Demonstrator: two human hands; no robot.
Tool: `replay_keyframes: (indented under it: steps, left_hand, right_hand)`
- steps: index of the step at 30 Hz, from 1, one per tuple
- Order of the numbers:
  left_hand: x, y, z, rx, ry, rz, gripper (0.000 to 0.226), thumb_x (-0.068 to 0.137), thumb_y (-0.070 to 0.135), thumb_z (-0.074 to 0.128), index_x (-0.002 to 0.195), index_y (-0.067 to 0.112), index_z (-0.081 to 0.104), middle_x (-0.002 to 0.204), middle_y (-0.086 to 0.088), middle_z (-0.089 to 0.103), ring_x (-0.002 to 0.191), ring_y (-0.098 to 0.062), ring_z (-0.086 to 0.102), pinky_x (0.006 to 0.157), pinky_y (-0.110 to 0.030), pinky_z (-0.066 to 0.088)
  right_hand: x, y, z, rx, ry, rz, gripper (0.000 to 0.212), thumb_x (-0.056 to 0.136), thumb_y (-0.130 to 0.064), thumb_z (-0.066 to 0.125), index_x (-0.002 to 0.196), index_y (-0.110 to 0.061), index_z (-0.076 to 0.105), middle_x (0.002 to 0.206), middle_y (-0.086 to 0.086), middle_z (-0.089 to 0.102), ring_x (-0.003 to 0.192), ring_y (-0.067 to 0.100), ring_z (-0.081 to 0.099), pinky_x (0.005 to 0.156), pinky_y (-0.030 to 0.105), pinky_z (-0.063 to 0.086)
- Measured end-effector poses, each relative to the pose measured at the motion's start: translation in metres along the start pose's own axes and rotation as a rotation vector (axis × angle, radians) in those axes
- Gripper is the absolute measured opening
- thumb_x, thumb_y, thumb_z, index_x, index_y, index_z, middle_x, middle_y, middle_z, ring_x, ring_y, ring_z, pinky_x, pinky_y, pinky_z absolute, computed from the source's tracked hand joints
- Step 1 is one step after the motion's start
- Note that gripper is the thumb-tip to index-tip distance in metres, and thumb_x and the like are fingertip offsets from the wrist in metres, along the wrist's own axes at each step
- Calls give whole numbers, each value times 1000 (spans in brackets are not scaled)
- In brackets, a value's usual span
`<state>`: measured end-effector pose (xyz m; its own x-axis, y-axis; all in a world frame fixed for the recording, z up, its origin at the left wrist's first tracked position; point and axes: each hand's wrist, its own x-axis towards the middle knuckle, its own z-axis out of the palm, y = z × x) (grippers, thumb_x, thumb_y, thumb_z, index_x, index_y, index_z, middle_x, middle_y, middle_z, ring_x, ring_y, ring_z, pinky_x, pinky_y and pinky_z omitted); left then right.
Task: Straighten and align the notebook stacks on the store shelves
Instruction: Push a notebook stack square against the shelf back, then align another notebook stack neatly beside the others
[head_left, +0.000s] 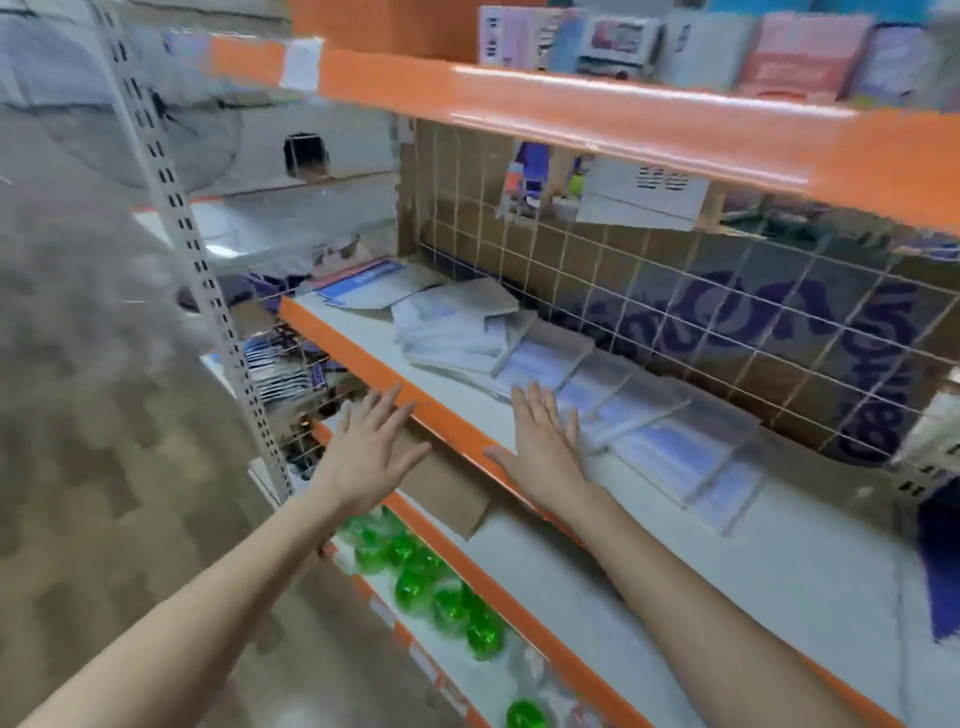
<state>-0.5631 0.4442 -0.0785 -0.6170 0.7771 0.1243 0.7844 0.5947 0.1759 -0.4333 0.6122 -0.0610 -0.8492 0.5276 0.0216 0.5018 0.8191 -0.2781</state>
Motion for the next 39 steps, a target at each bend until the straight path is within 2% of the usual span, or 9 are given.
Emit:
replay_keyframes:
  steps: [2,4,6,16,21,25,29,34,39]
  left_hand:
    - [11,-36,-5,19,-17,9,98,72,80,-13,150,27,17,159,3,-4,146,-18,-2,117,-42,-2]
    - [26,-69,-8,35,-33,15,70,92,65,13,150,26,14,159,3,-5,146,-17,-4,117,-42,-4]
    - [40,-97,-9,32,-48,17,63,96,55,27,150,25,13,159,2,-6,146,-18,-5,116,-41,-5]
    - [132,-185,5,-64,-44,-5,62,99,47,28,151,20,10,159,-2,-5,146,-19,-4,115,-39,-5]
    - [193,-221,7,-91,-79,-4,63,99,45,32,151,20,6,159,-2,-7,146,-21,0,116,-41,1]
    - [241,-243,4,-98,-110,7,64,99,45,33,151,20,5,159,-3,-4,146,-18,3,115,-41,7]
    - [280,-265,6,-73,-145,88,68,98,47,35,151,19,3,159,-6,-1,145,-21,7,115,-42,7]
    - [317,-283,13,-7,-258,171,83,91,61,38,151,22,-4,159,-6,-5,145,-25,-3,116,-44,-2]
    - [334,-291,15,-23,-377,288,80,91,61,37,151,23,0,159,-3,-8,146,-23,-5,116,-46,-2]
  right_hand:
    - [25,-35,8,19,-2,2,82,95,-48,46,152,-13,-2,159,9,-9,146,21,-12,115,47,-9]
    - [46,-62,17,41,-6,9,81,96,-47,44,152,-14,-3,159,9,-11,146,21,-13,114,46,-10]
    - [65,-82,24,23,-25,8,80,96,-48,42,152,-14,-4,159,8,-12,146,22,-14,114,46,-11]
    - [188,-128,47,-37,-49,9,79,96,-48,42,152,-13,-2,159,9,-8,146,22,-11,115,46,-8]
    - [266,-155,61,-31,-46,8,80,96,-48,43,152,-11,-1,159,10,-9,146,22,-11,115,49,-6]
    - [317,-171,69,-24,-59,10,81,95,-51,42,152,-10,0,159,10,-7,146,21,-10,116,46,-2]
    - [352,-174,77,-87,-80,19,85,93,-59,36,152,-9,0,159,11,-5,146,21,-9,115,45,-4]
    - [372,-173,85,-151,-220,24,99,87,-67,42,152,-10,-6,159,12,-11,146,23,-11,115,48,-9]
    - [369,-186,87,-243,-238,90,87,91,-63,36,152,-10,3,159,12,0,147,23,-1,117,49,-4]
